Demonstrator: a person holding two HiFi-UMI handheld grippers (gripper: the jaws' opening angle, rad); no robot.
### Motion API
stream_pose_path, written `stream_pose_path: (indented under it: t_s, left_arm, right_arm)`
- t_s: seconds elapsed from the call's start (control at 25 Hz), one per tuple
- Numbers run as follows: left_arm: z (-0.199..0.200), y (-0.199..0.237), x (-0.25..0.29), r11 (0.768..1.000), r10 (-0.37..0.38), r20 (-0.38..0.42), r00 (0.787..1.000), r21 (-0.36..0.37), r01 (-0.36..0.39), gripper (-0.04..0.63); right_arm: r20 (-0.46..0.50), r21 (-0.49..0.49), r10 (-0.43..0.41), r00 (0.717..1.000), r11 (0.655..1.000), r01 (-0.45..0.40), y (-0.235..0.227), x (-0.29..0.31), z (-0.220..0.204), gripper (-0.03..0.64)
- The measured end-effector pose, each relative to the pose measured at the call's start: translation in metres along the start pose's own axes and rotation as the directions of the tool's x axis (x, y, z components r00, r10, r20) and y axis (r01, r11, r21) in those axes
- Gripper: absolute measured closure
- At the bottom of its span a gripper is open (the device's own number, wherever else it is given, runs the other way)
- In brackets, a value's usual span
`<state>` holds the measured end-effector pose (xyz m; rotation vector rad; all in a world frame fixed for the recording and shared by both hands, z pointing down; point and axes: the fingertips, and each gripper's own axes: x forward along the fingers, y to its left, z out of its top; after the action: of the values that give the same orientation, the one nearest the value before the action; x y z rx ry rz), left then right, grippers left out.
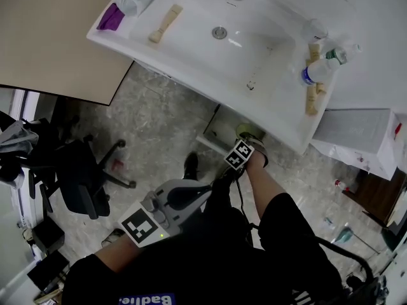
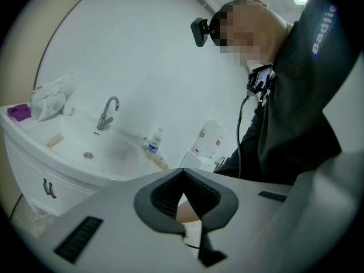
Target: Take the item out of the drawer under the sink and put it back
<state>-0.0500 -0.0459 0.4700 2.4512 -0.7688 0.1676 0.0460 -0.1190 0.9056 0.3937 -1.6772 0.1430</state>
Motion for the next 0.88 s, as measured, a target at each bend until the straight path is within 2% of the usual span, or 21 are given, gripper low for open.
stream_pose_path:
  t_s: [0.08,0.24,0.52,0.68,0.88]
  left_arm:
    - [-0.002,-0.001,-0.001,1.0,0.001,-0.004,1.0,0.004,-0.001,0.589]
    - [-0.009,-0.004,-0.004,1.0,0.002,-0.018,1.0,-0.003,-0.002,0.589]
    - [-0.002,-0.012,-0.003,1.0,-0.014,-0.005,1.0,0.007,0.014,0.589]
    - [0.004,-0.016,-0.004,1.0,-0.021,0.012,1.0,0.016,0.021,0.589]
    - [0.016,-0.03,-0.003,0.997,-0.051,0.028,0.998,0.065,0.049,0.589]
  right_arm:
    - [-0.003,-0.02,-0.028,1.0,0.999,0.028,-0.004,0.001,0.0,0.56]
    - [0.003,-0.042,-0.049,0.999,0.998,0.049,-0.004,0.0,0.002,0.588]
    - [0.022,0.006,-0.05,0.999,0.999,0.05,0.0,-0.023,-0.003,0.594]
    - [0.069,0.08,-0.033,0.997,0.996,0.027,0.003,-0.053,-0.005,0.595]
    - [0.155,0.155,-0.042,0.987,0.988,0.018,0.01,-0.099,-0.007,0.595]
